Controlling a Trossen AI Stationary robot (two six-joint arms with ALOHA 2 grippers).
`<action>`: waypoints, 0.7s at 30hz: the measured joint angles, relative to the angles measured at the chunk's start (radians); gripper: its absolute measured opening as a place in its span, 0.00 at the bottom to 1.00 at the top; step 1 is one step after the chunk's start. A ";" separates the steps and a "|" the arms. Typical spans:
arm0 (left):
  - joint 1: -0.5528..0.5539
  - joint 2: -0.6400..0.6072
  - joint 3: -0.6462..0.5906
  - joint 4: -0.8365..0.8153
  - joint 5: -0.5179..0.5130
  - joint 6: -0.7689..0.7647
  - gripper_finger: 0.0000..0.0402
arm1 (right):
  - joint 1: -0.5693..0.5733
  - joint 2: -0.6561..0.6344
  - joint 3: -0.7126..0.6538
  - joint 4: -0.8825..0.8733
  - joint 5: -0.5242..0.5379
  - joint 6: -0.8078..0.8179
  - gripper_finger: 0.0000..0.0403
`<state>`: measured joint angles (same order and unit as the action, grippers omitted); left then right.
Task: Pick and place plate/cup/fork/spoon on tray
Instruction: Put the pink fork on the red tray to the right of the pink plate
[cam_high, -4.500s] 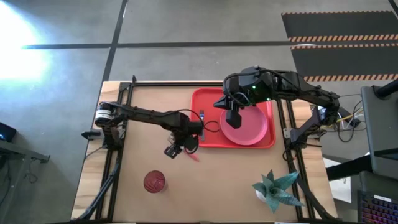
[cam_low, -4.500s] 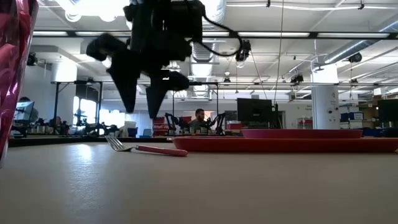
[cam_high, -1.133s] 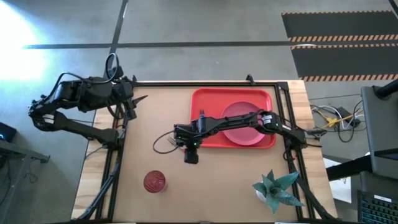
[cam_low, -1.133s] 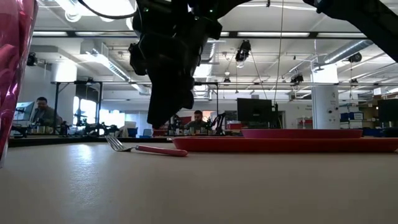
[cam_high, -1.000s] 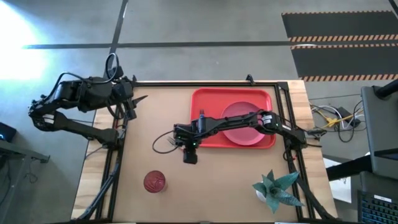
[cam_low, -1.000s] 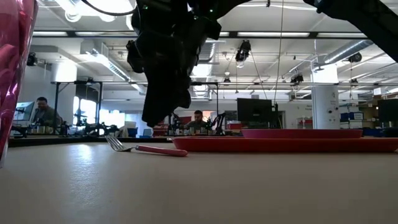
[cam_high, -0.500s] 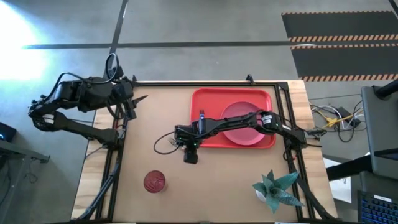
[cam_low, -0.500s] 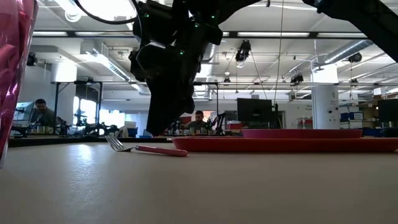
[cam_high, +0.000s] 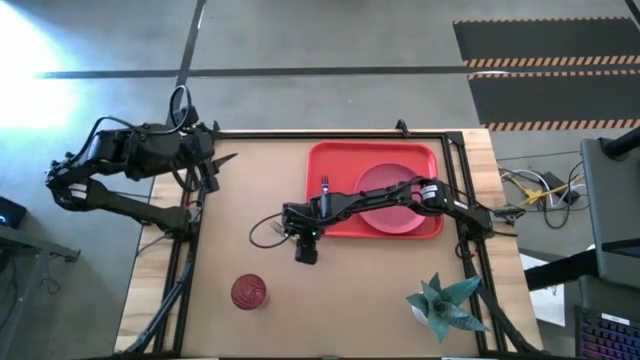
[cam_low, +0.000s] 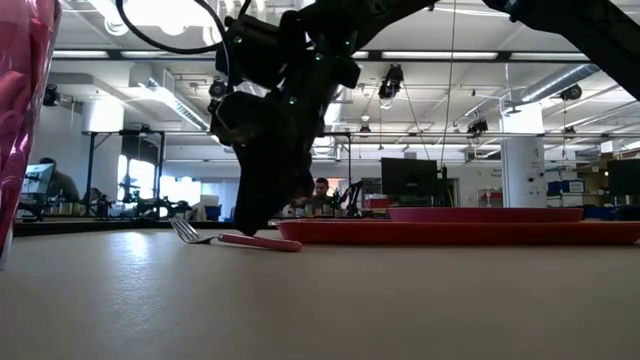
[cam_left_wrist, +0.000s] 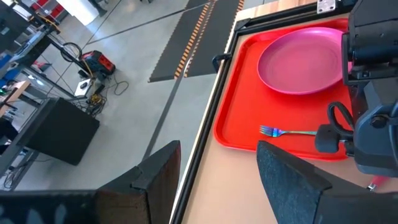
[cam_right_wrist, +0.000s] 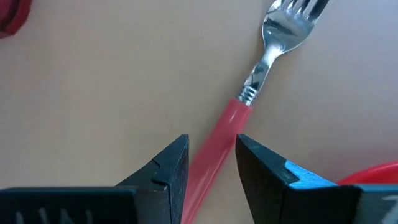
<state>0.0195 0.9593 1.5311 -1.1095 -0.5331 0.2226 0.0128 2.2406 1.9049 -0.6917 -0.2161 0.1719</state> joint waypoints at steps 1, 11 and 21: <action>0.000 0.000 0.000 0.000 0.000 0.000 0.48 | 0.000 0.000 -0.002 0.001 0.000 0.000 0.31; 0.000 0.000 0.000 0.000 0.000 0.000 0.48 | -0.004 0.000 -0.038 0.071 0.000 0.015 0.31; 0.000 0.001 0.000 0.000 0.000 0.000 0.48 | -0.005 -0.003 -0.088 0.117 0.006 0.019 0.31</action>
<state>0.0196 0.9608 1.5311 -1.1095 -0.5327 0.2226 0.0078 2.2379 1.8166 -0.5746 -0.2101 0.1907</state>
